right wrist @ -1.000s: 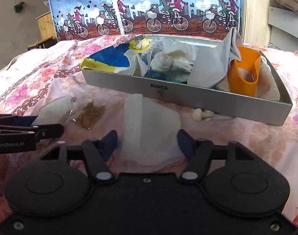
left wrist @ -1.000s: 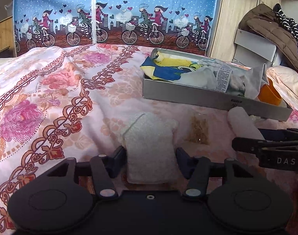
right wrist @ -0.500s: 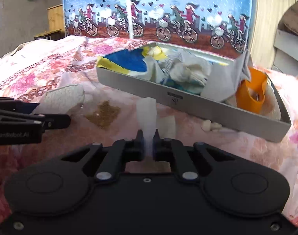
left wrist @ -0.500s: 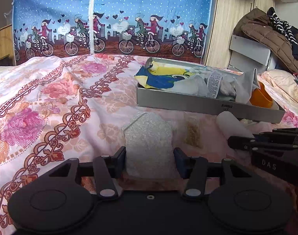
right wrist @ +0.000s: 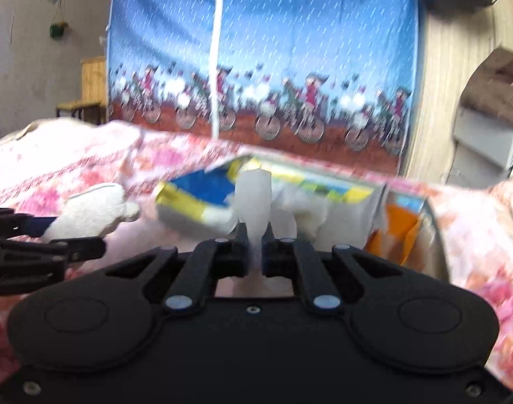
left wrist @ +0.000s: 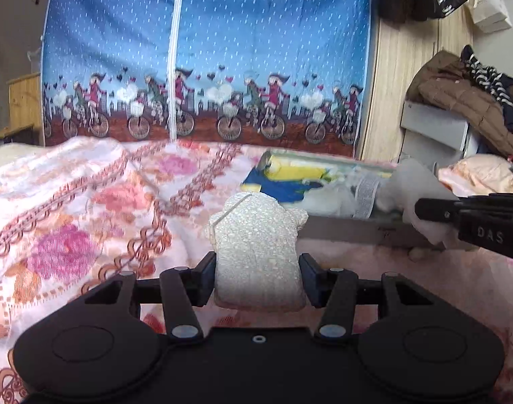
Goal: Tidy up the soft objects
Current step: 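Lift the tissue with the right tool while the left tool carries the textured cloth over the tray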
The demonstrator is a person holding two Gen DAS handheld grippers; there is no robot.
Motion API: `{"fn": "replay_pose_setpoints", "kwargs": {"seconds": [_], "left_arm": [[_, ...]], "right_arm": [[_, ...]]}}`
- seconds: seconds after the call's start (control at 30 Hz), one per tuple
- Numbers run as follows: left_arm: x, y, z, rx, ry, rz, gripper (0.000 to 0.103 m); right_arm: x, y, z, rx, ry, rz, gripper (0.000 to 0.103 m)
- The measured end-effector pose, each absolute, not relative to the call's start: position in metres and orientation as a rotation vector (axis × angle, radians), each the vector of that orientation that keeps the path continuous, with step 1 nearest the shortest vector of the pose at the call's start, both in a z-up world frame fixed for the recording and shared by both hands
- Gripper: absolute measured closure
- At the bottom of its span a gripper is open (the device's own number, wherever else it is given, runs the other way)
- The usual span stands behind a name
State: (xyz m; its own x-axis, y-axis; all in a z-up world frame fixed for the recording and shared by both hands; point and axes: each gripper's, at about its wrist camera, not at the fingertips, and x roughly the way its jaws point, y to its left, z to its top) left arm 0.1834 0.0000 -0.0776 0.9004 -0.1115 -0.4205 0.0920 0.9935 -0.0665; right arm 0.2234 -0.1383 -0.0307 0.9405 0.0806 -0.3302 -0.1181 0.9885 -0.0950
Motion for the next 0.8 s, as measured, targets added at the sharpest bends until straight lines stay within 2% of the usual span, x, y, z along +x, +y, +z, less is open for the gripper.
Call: {"fn": "replay_pose_setpoints", "kwargs": {"seconds": [0.3, 0.5, 0.8], "left_arm": [[0.233, -0.032, -0.055, -0.048, 0.384, -0.107, 0.049], [0.308, -0.066, -0.045, -0.120, 0.401, -0.137, 0.049], [0.368, -0.098, -0.071, -0.107, 0.533, -0.163, 0.049]], "right_arm": [[0.264, -0.157, -0.018, -0.141, 0.177, 0.018, 0.101], [0.296, -0.182, -0.040, -0.042, 0.216, 0.014, 0.101], [0.331, -0.192, -0.063, 0.092, 0.339, 0.035, 0.101]]}}
